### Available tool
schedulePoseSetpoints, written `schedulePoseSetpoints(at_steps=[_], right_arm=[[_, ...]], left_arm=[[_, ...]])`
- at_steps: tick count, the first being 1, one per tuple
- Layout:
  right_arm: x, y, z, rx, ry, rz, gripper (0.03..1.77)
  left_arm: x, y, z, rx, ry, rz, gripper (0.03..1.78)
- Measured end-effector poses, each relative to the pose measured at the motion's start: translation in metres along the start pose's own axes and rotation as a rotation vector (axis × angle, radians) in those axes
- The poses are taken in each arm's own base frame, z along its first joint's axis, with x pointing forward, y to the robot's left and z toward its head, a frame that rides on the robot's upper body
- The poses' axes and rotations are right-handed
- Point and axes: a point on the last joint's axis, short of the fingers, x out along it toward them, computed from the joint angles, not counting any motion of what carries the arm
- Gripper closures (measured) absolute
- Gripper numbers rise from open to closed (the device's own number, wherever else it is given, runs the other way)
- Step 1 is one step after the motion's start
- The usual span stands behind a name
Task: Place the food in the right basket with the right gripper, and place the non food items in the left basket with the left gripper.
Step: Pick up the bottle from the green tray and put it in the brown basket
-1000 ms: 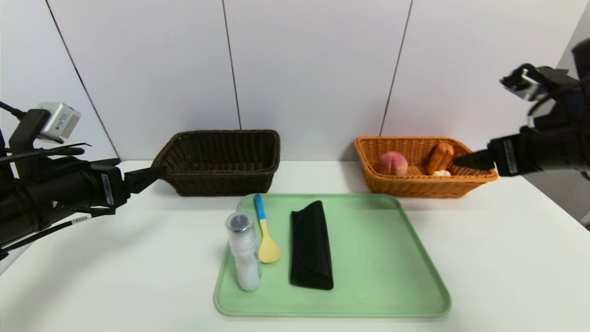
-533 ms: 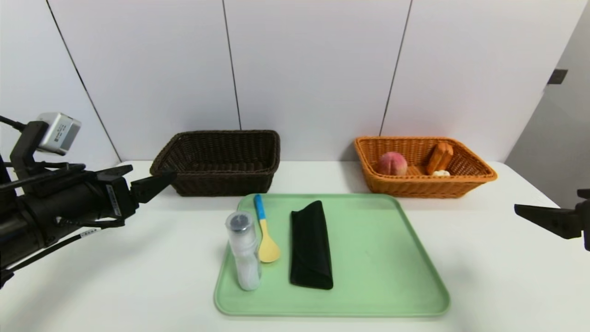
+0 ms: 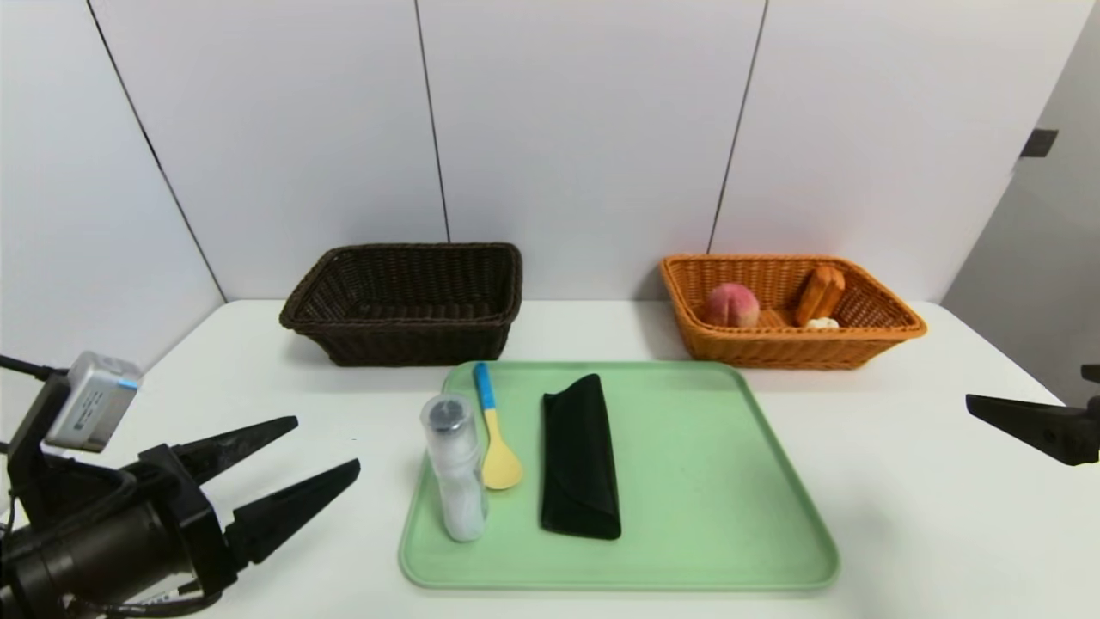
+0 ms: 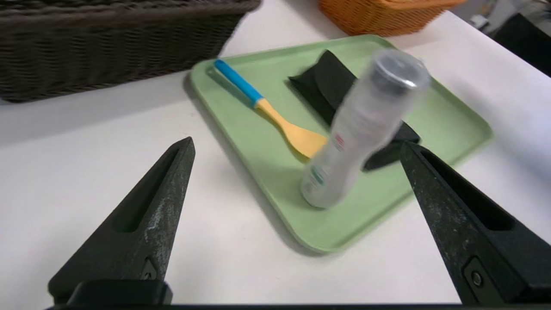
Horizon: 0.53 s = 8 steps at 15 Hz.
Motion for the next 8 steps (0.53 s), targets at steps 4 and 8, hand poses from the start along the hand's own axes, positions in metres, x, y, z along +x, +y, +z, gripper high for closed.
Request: schedulePoseSetpoints(at_steps=[4,8], right_arm=[[0.0,0.0,-0.003,-0.002,0.013,0.001,0.11],[0.001,0.0,-0.005,-0.002,0.016,0.0,0.11]], left_arm=[[-0.002,-0.012,-0.011,0.021,0.034,-0.096,0.12],[0.005,-0.015,-0.02,0.046,0.068,0.016,0.12]])
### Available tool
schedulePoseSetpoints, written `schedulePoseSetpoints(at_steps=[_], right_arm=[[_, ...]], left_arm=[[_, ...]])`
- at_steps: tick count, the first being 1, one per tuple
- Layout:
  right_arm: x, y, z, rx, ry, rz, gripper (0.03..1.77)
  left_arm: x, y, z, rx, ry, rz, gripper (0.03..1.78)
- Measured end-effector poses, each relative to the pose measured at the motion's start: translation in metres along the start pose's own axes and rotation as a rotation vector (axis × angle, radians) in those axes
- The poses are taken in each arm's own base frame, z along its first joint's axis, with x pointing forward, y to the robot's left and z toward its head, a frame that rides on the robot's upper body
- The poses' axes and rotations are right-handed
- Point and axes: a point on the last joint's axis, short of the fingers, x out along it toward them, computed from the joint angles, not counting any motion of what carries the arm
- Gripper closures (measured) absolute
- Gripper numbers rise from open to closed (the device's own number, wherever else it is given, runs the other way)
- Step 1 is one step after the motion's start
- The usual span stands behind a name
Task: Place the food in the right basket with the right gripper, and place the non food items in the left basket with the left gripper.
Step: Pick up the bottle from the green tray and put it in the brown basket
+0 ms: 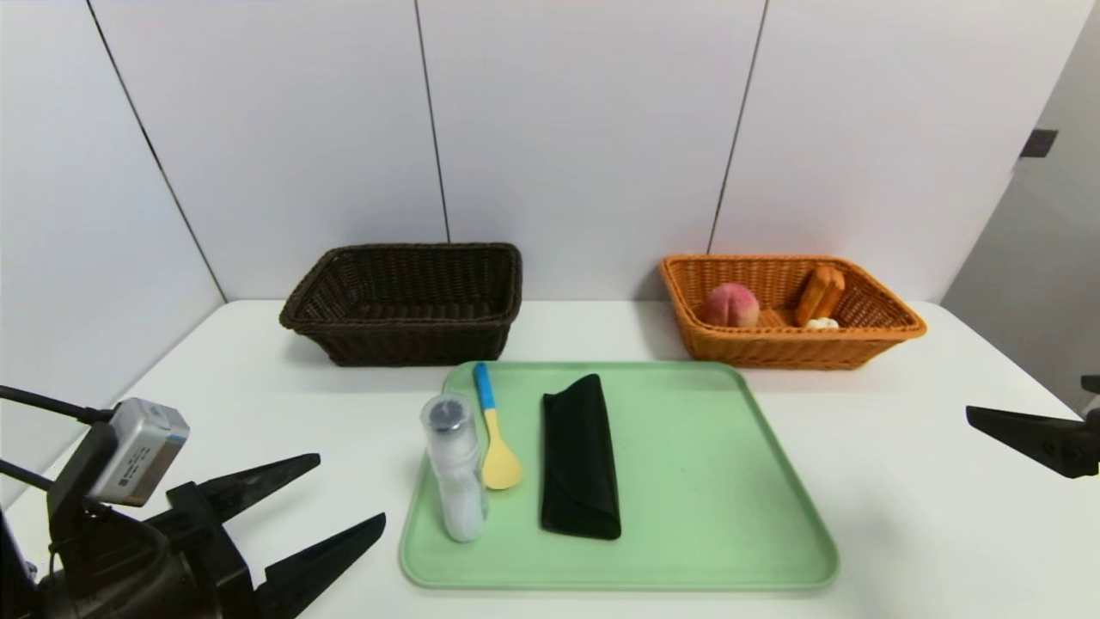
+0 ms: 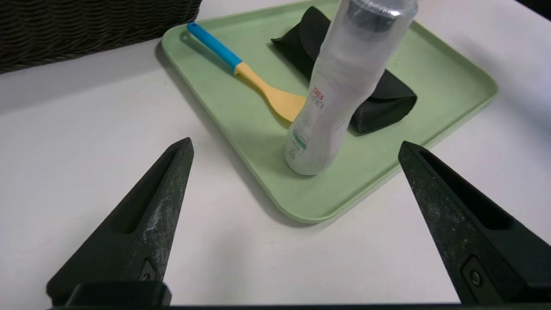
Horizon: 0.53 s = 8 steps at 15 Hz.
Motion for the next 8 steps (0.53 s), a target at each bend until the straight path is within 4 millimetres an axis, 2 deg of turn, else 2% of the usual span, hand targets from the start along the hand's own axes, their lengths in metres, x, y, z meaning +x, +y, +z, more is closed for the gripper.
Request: schedulePoseSetpoints(at_steps=[4,8], right_arm=[[0.001,0.0,0.0,-0.003,0.002,0.0,0.11],[0.002,0.0,-0.001,-0.004,0.006,0.0,0.1]], left_arm=[[0.015,-0.013,-0.003,0.026,0.018,0.174,0.12],[0.027,-0.021,0.001,0.043,0.012,0.223,0.12]])
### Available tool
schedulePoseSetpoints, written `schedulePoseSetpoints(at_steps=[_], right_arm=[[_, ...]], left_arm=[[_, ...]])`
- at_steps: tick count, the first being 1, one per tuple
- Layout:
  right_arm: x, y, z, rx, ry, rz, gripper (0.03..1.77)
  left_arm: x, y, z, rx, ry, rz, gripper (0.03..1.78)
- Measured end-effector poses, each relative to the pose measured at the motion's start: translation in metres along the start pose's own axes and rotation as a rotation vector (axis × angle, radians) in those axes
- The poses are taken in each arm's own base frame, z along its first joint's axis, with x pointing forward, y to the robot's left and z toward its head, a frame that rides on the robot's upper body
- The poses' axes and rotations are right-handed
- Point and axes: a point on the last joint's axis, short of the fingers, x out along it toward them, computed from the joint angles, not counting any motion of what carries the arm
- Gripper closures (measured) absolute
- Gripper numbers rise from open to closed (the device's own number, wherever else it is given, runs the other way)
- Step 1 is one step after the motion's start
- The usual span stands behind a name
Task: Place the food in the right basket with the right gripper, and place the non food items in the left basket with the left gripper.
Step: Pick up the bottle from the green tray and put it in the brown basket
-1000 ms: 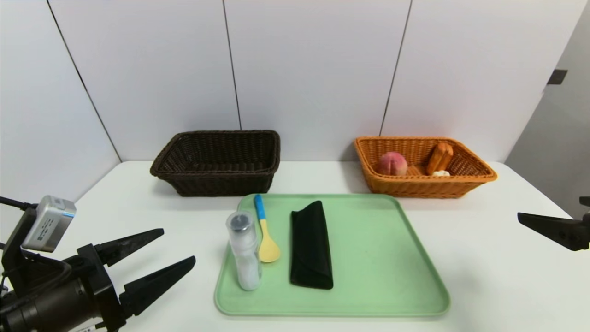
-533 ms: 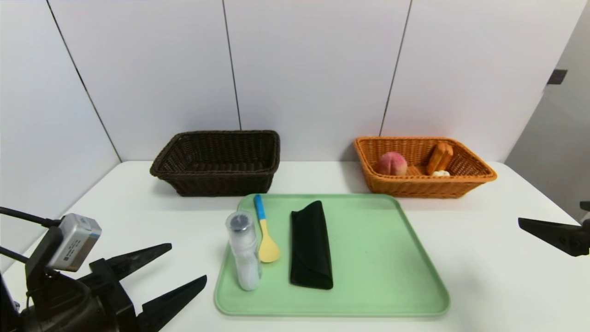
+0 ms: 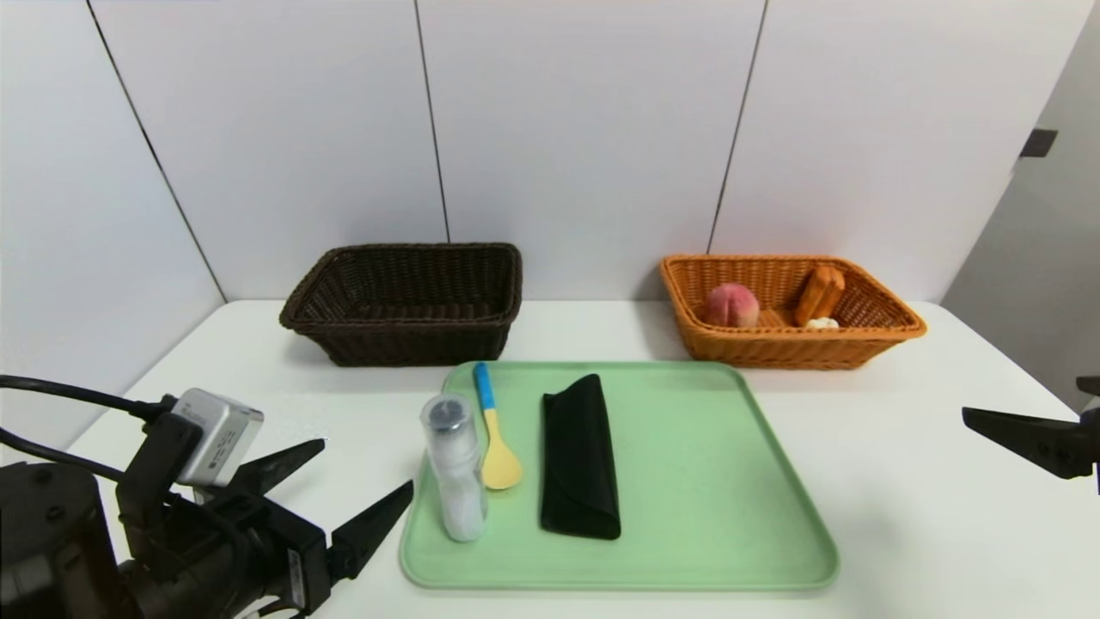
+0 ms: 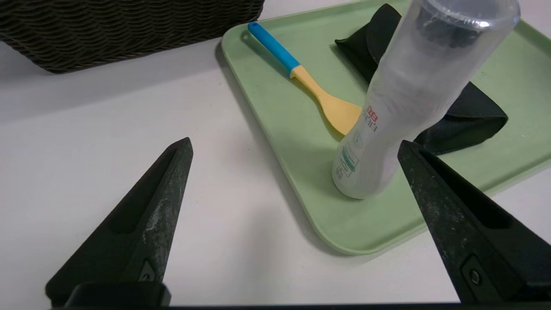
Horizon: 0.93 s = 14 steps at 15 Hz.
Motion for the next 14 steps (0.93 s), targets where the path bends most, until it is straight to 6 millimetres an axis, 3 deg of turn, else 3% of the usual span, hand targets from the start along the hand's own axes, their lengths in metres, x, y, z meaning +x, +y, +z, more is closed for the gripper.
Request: schedulePoseSetpoints(at_steps=[8,14], right_arm=[[0.005,0.001,-0.002,-0.004,0.021,0.002,0.1],[0.006,0.001,-0.002,-0.012,0.024,0.002,0.1]], left_arm=[[0.003,-0.028,-0.002,0.01,0.03,-0.185,0.12],[0.028,-0.04,-0.001,0.008,0.005,-0.203,0.12]])
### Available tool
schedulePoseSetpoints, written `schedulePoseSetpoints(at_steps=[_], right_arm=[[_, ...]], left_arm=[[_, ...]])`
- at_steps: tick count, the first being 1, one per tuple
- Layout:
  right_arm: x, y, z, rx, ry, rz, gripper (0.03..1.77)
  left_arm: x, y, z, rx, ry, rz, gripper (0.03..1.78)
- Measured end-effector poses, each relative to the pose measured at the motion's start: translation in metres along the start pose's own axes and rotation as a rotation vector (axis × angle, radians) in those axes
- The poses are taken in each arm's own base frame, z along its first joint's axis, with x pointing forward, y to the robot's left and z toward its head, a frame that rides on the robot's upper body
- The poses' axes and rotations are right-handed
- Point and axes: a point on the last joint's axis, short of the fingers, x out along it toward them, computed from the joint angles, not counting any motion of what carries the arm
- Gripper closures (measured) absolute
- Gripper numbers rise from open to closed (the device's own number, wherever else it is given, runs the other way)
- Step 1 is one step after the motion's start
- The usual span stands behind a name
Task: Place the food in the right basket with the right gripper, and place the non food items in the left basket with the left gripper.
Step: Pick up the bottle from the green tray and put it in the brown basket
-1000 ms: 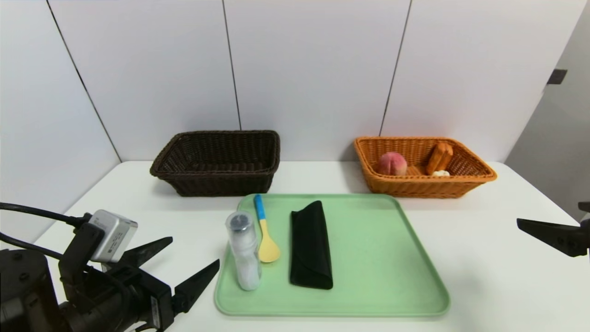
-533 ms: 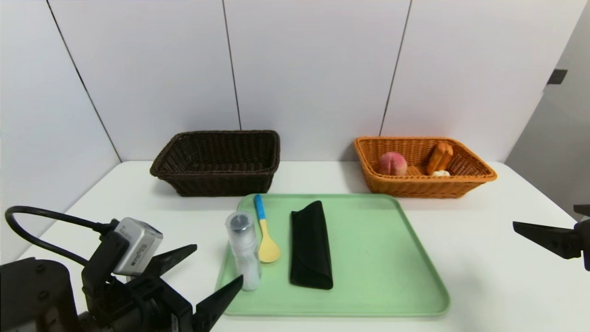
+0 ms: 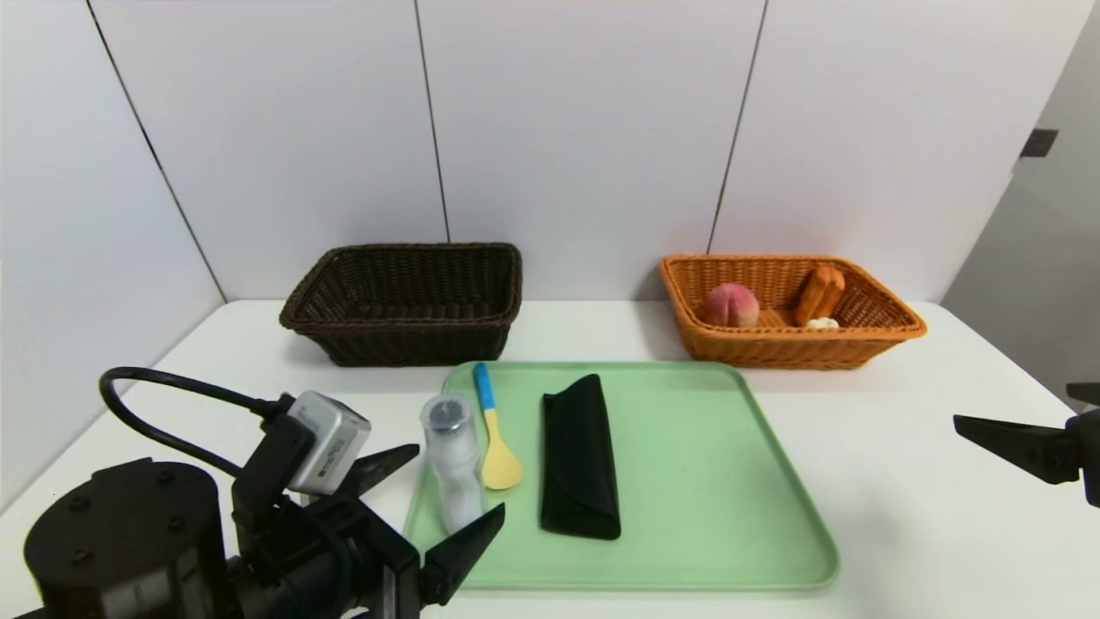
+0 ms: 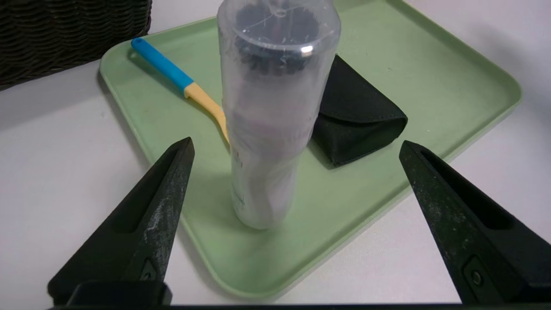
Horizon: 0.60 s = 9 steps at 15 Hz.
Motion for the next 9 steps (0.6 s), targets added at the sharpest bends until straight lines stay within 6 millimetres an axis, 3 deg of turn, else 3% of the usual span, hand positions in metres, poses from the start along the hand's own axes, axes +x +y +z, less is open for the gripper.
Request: schedulePoseSetpoints(at_steps=[9], right_arm=[[0.003,0.001,0.001,-0.004,0.006,0.015,0.1]], left_arm=[[0.035,-0.001,-0.019,0.004,-0.006,0.045,0.12]])
